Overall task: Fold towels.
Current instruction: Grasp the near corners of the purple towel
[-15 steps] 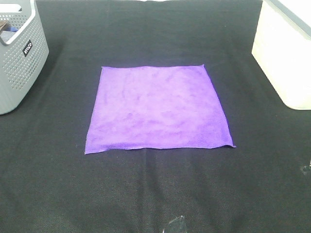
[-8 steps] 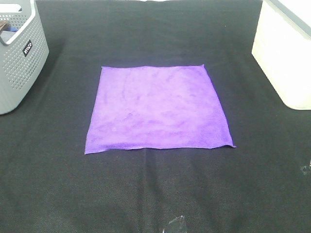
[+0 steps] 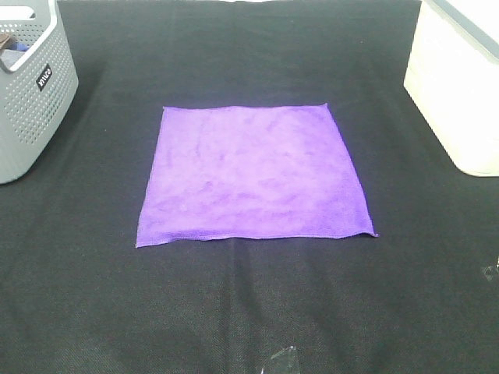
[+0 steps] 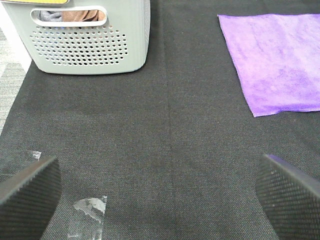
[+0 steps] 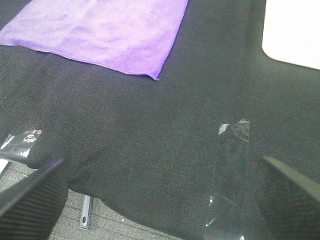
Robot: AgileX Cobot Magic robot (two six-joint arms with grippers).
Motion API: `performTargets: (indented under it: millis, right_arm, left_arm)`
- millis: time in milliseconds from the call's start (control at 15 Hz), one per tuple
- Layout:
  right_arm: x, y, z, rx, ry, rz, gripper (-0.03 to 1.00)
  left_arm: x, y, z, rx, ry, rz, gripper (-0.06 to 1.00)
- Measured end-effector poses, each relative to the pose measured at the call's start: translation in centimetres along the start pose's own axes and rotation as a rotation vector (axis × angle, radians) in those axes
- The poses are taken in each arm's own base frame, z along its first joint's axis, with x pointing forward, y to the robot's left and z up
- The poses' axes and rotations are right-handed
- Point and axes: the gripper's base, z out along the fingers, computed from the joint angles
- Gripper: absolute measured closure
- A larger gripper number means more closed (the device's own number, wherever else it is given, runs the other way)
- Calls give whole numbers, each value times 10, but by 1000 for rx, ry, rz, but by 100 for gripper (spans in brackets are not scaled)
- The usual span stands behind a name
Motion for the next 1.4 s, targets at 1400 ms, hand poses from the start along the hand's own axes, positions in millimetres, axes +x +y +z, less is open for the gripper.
performTargets:
  millis: [1400]
  right_arm:
    - [0, 0, 0, 0, 0, 0, 0]
  left_arm:
    - [0, 0, 0, 0, 0, 0, -4]
